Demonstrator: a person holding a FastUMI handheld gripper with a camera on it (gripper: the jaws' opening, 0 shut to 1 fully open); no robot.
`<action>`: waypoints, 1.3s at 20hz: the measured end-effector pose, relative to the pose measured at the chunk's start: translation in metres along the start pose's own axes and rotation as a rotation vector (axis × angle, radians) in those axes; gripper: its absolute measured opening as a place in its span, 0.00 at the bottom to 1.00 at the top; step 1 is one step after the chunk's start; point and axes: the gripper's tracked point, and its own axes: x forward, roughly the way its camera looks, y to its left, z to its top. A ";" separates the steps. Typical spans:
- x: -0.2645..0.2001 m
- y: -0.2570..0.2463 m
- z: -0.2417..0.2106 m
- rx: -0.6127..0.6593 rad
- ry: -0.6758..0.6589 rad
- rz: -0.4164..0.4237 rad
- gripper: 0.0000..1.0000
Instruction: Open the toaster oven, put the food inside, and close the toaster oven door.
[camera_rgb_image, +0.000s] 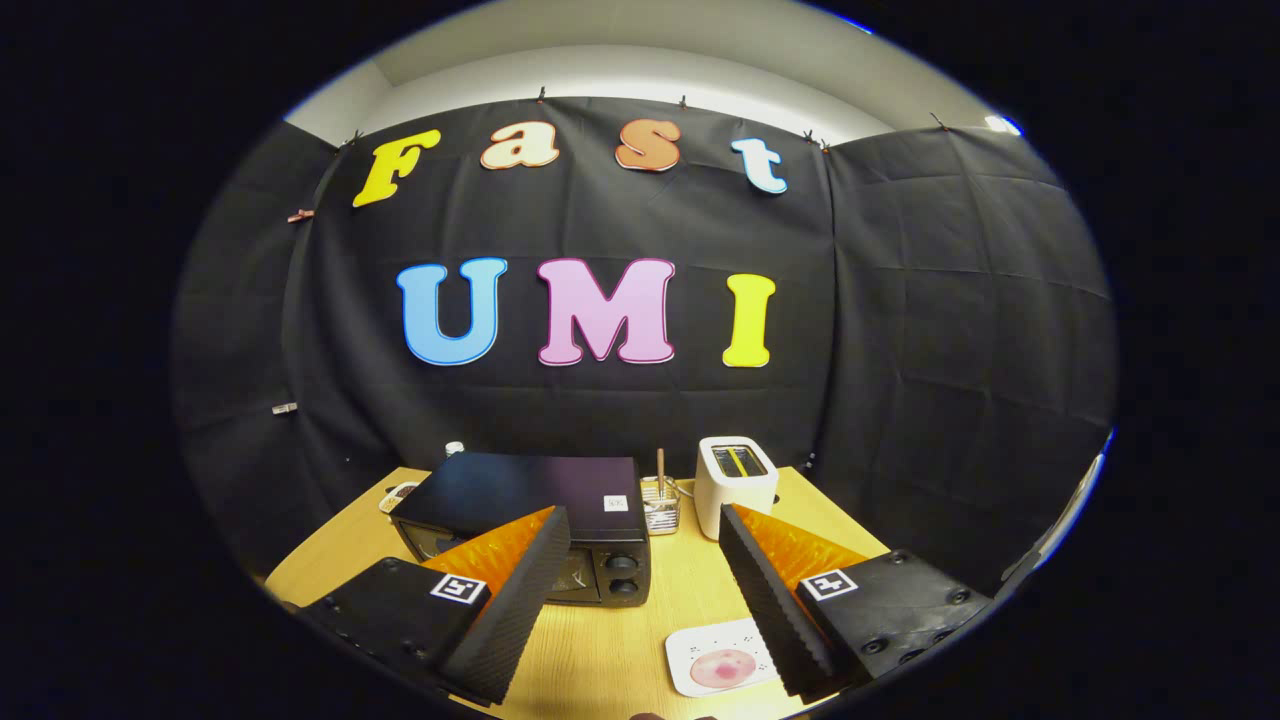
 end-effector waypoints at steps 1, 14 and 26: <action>0.004 0.008 -0.001 -0.003 0.004 0.016 0.98; 0.074 0.113 -0.023 0.067 0.046 0.098 0.99; 0.127 0.167 -0.108 0.028 0.155 0.112 0.99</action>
